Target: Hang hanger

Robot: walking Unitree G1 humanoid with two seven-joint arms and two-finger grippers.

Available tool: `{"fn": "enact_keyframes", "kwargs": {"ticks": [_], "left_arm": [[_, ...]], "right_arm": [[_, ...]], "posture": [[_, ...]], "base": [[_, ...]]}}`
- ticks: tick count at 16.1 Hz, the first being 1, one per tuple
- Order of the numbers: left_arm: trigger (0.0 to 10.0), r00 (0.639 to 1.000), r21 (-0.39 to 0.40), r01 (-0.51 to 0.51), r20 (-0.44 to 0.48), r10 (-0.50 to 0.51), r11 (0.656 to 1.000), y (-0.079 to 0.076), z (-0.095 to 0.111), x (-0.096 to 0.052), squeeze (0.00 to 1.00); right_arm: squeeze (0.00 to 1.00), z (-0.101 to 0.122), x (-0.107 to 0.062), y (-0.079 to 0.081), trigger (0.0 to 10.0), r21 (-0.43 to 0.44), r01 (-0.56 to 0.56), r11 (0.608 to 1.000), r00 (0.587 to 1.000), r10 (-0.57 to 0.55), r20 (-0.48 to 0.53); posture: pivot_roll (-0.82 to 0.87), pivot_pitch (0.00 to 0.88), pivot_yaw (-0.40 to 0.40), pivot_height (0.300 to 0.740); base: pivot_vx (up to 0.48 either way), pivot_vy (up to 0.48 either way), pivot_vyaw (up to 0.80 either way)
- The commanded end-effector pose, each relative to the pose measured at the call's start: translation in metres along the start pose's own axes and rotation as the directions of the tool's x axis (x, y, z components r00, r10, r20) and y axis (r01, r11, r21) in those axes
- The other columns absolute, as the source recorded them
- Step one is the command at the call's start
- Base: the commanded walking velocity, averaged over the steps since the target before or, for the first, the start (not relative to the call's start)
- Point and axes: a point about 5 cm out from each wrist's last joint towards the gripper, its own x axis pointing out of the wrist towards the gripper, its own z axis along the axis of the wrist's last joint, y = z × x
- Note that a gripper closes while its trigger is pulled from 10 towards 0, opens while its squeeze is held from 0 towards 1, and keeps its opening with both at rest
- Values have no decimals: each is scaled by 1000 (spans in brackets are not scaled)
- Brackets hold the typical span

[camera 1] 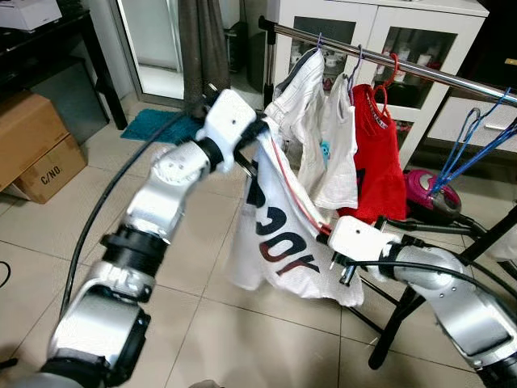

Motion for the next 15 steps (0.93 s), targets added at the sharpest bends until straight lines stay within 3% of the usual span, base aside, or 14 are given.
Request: {"fn": "enact_keyframes", "kwargs": {"ticks": [1, 3, 5, 8, 11, 14, 15], "left_arm": [[0, 994, 35, 51, 99, -55, 998, -13, 24, 6, 0], [0, 981, 22, 159, 112, -161, 987, -48, 24, 10, 0], [0, 977, 32, 195, 75, -197, 980, -61, 16, 11, 0], [0, 989, 91, 145, -26, -143, 985, -46, -3, 2, 0], [0, 991, 116, 112, -80, -103, 987, -33, -12, -12, 0], [0, 989, 111, 79, -130, -64, 991, -25, -25, -28, 0], [0, 989, 108, 77, -133, -62, 991, -25, -26, -29, 0]], "right_arm": [[0, -14, 4, 13, 0, 31, -100, 994, 990, 103, -93], [0, -7, 7, 14, 0, 37, -109, 993, 992, 111, -67], [0, 3, 7, 11, 0, 86, -100, 991, 995, 102, -13], [0, 5, -4, -10, 0, 168, 37, 985, 998, -46, 51], [0, -2, -16, -30, 0, 246, 169, 955, 982, -184, 40], [0, 5, -28, -54, 0, 380, 307, 873, 921, -373, 114], [0, 8, -29, -56, 0, 388, 309, 868, 913, -385, 134]], "posture": [[9, 0, 20, 740], [8, 0, 19, 740], [7, 0, 19, 740], [6, 0, 17, 740], [8, 0, 18, 740], [10, 0, 22, 740], [10, 0, 23, 740]], "base": [[0, 0, 0], [0, 0, 0], [0, 0, 0], [0, 0, 0], [0, 0, 0], [0, 0, 0], [0, 0, 0]]}}
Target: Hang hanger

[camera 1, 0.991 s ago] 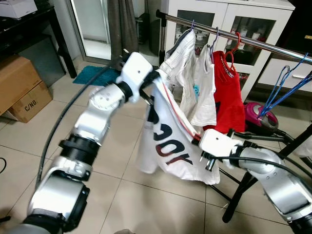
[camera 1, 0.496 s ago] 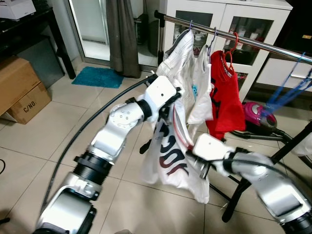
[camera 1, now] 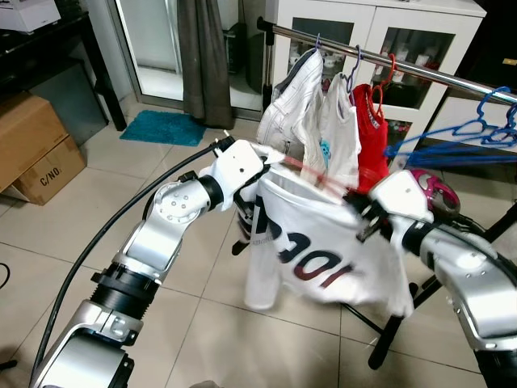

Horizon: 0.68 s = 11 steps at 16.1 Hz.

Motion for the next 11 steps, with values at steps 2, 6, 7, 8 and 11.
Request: {"fn": "enact_keyframes", "kwargs": {"ticks": [2, 6, 7, 8, 11], "left_arm": [[0, 1000, -21, -28, 7, 28, 999, 2, 1, -5, 0], [0, 996, -40, -45, 77, 48, 998, 3, 13, -2, 0], [0, 995, -38, -51, 81, 54, 998, 5, 15, -1, 0], [0, 994, -36, -58, 87, 61, 998, 7, 17, -1, 0], [0, 988, -60, -86, 125, 93, 995, 13, 25, -1, 0]], "right_arm": [[0, 32, 3, -4, 0, 44, 54, 998, 983, -61, 174], [0, 33, 10, 22, 0, -76, -82, 994, 984, 93, 152], [0, 30, 10, 26, 0, -108, -108, 988, 984, 122, 132], [0, 28, 11, 28, 0, -101, -106, 989, 985, 119, 127], [0, 26, 11, 24, 0, -93, -83, 992, 989, 93, 117]], "posture": [[11, 0, 25, 740], [15, 0, 24, 740], [16, 0, 24, 740], [17, 0, 23, 740], [18, 0, 25, 740]], "base": [[0, 0, 0], [0, 0, 0], [0, 0, 0], [0, 0, 0], [0, 0, 0]]}}
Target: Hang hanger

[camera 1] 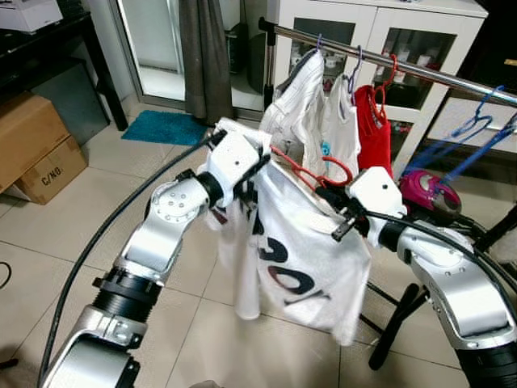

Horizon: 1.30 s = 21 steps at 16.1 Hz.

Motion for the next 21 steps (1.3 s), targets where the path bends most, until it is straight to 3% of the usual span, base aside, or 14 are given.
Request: {"fn": "enact_keyframes", "kwargs": {"ticks": [1, 5, 9, 13, 17, 21], "left_arm": [[0, 998, 29, -55, 39, 54, 998, 13, 13, 1, 0], [0, 981, 2, -165, 102, 164, 986, 44, 34, -4, 0], [0, 975, 35, -195, 120, 189, 980, 67, 45, -12, 0], [0, 966, 61, -245, 101, 238, 968, 85, 44, -25, 0], [0, 937, 76, -348, 47, 345, 934, 120, 34, -49, 0], [0, 920, 95, -389, -11, 391, 916, 132, 19, -61, 0]], "right_arm": [[0, 4, -1, -4, 0, -62, 12, 998, 1000, -12, 1], [0, -16, -9, 0, 0, -172, -49, 984, 992, 28, -123], [0, -33, -12, 3, 0, -183, -78, 980, 975, 37, -218], [0, -48, -21, 0, 0, -153, -66, 986, 959, 20, -284], [0, -55, -28, -2, 0, -141, -57, 988, 950, 10, -313], [0, -54, -28, -3, 0, -141, -53, 989, 951, 7, -308]], "posture": [[17, 0, 28, 740], [20, 0, 23, 740], [23, 0, 23, 740], [22, 0, 27, 740], [26, 2, 25, 740], [24, 5, 26, 740]], "base": [[0, 0, 0], [0, 0, 0], [0, 0, 0], [0, 0, 0], [0, 0, 0], [0, 0, 0]]}}
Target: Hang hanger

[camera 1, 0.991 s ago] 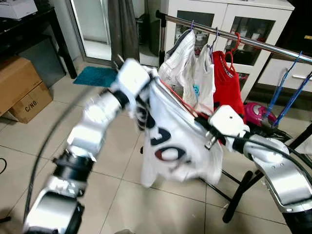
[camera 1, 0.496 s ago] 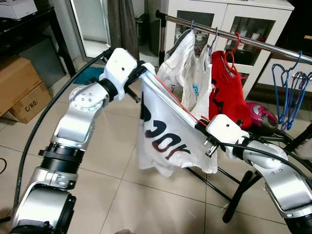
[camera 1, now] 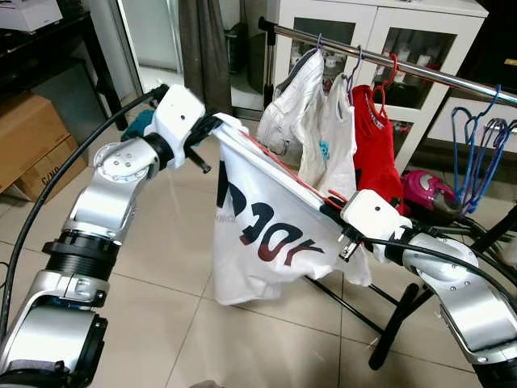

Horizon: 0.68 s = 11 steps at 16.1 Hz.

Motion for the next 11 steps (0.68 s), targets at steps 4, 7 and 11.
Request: {"fn": "enact_keyframes", "kwargs": {"ticks": [4, 7, 11], "left_arm": [[0, 986, 12, -158, 47, 157, 987, 33, 11, -13, 0], [0, 991, -28, -29, 131, 33, 999, -12, 27, 16, 0], [0, 980, 8, 79, 182, -79, 997, -48, 44, 38, 0]], "right_arm": [[0, -32, -9, -4, 0, 37, 7, 999, 984, -1, -178], [0, -16, 3, 4, 0, 10, -37, 999, 992, 38, -123], [0, -8, 13, 9, 0, -27, -76, 997, 991, 73, -109]], "posture": [[23, 5, 25, 740], [18, 5, 25, 740], [13, 1, 28, 740]], "base": [[0, 0, 0], [0, 0, 0], [0, 0, 0]]}}
